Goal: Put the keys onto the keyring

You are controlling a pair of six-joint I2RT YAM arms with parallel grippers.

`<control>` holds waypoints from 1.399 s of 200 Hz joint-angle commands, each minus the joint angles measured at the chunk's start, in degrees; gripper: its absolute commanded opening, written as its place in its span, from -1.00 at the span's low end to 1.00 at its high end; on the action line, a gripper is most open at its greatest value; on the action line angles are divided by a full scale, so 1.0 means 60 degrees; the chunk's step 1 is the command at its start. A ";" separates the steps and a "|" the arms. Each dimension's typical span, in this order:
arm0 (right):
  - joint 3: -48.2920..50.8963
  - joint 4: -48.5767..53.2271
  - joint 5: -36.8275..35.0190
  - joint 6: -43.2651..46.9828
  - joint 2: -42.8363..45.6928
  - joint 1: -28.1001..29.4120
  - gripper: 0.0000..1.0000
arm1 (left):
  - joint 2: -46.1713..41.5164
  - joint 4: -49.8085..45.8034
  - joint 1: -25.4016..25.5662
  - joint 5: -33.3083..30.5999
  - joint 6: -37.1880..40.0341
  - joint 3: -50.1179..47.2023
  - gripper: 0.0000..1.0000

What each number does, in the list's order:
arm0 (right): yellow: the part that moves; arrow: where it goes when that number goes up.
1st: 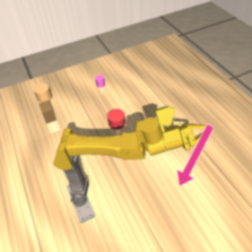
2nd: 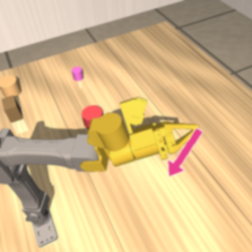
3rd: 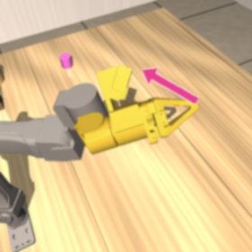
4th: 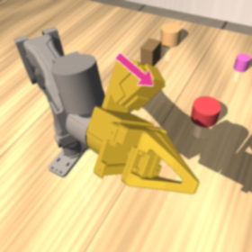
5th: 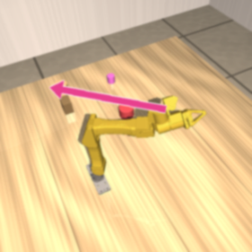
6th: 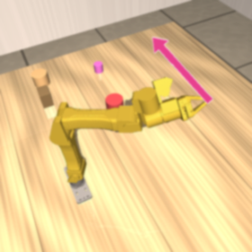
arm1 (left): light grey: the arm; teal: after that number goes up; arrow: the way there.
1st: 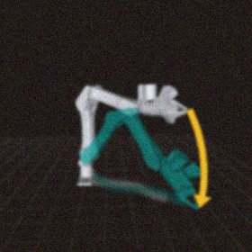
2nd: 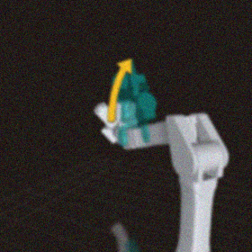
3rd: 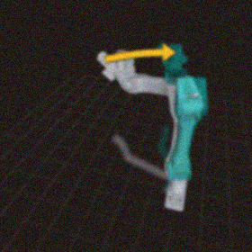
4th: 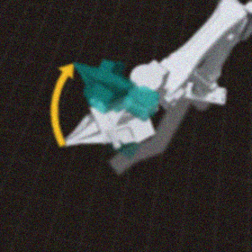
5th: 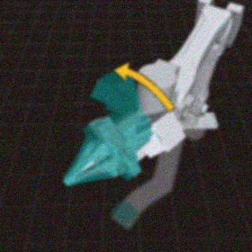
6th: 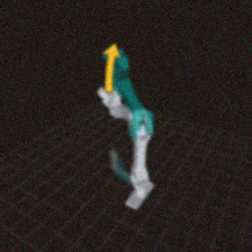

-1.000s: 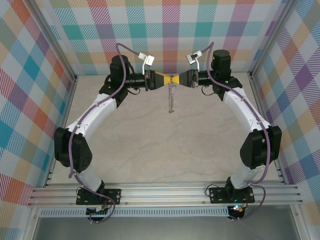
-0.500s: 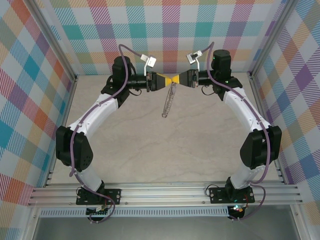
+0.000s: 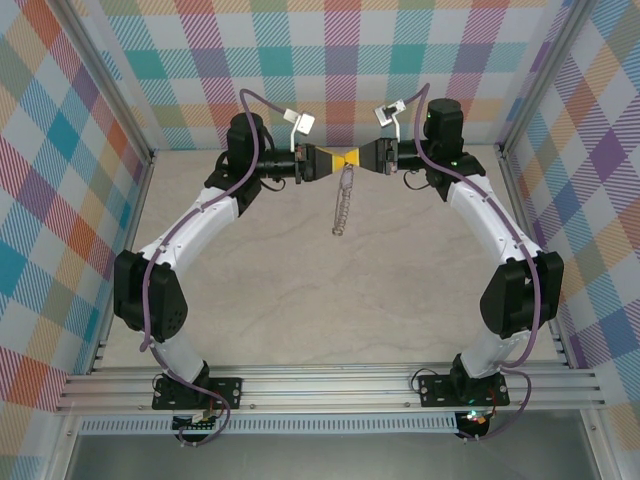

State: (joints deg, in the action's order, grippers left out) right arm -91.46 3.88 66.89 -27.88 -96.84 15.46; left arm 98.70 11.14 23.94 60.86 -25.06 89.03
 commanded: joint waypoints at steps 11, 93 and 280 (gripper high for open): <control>0.0111 -0.0310 0.0207 0.0149 0.0027 0.0060 -1.00 | 0.0138 0.0857 0.0096 -0.0064 -0.0392 -0.0045 -0.82; 0.0326 -0.1212 -0.0628 -0.0750 0.0407 -0.0404 -0.05 | 0.0144 0.2195 0.0169 -0.0975 -0.1211 -0.0516 -1.00; 0.3625 -0.3256 -0.3978 -0.0158 0.2391 0.0307 0.25 | 0.0324 0.5262 0.0325 -0.1413 -0.4101 -0.0818 -1.00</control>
State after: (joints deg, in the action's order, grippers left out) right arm -66.98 -15.42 45.10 -32.67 -83.31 16.25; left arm 101.32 38.13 24.91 53.12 -48.01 84.55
